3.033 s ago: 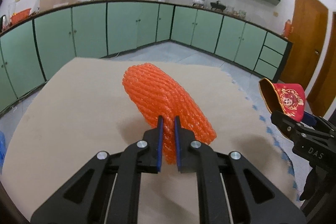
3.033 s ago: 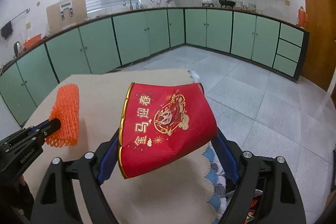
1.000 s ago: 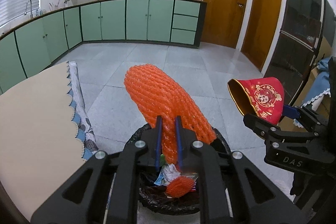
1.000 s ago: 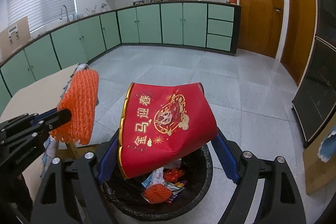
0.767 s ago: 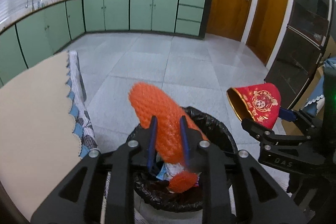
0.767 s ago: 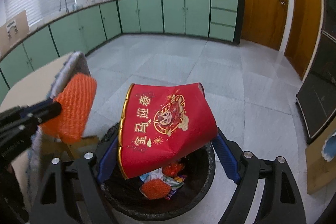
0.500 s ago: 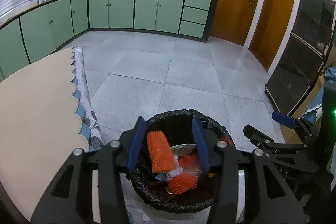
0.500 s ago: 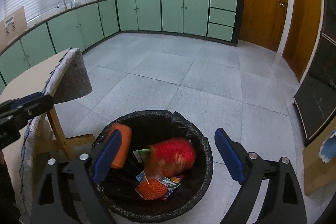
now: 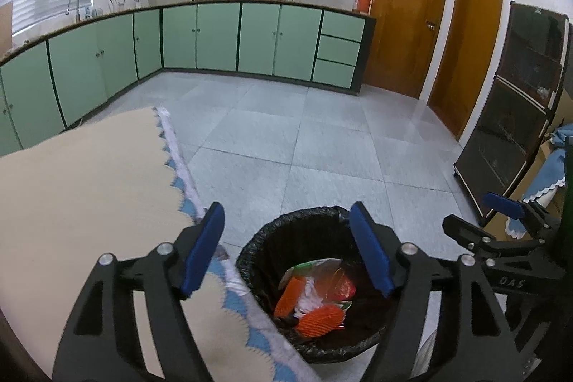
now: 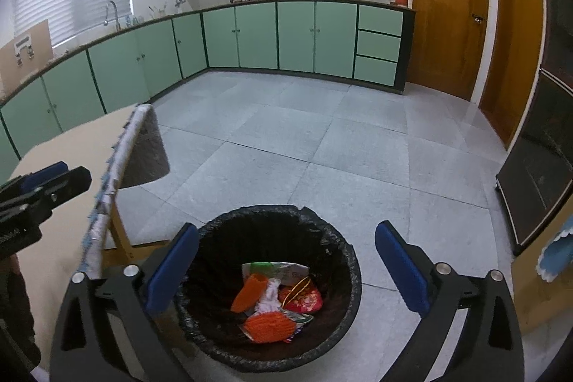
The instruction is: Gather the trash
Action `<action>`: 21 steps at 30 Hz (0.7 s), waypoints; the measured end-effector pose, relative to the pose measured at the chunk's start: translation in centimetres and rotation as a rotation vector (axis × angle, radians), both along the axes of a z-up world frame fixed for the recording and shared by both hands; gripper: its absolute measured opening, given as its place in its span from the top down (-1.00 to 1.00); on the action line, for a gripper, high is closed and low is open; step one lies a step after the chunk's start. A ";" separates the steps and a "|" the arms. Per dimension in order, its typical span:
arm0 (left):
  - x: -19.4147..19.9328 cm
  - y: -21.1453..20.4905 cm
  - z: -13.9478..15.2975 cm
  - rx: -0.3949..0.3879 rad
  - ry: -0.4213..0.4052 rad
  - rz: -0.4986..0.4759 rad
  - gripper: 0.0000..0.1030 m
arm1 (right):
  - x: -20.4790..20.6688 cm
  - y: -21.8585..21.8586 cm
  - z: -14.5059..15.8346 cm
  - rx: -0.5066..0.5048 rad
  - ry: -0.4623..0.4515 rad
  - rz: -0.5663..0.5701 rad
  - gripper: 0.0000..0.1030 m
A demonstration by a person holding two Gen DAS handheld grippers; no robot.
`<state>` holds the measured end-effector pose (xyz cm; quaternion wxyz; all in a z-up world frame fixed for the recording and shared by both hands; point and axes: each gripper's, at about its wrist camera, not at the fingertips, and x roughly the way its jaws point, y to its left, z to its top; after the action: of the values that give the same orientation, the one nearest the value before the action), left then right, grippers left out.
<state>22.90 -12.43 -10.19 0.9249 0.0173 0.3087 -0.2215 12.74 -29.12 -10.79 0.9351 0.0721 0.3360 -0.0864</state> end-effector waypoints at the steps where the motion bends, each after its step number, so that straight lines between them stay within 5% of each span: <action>1: -0.4 0.4 0.3 0.004 -0.010 0.000 -0.47 | -0.3 0.2 0.4 0.011 -0.001 0.005 -0.88; 21: -10.2 5.6 5.3 -0.007 -0.114 0.022 -0.68 | -9.1 5.2 7.3 0.061 -0.110 0.025 -0.88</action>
<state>12.72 -6.86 -4.84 0.9434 0.0234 0.2549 -0.2110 3.60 -23.87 -3.45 0.9505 0.1010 0.2875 -0.0606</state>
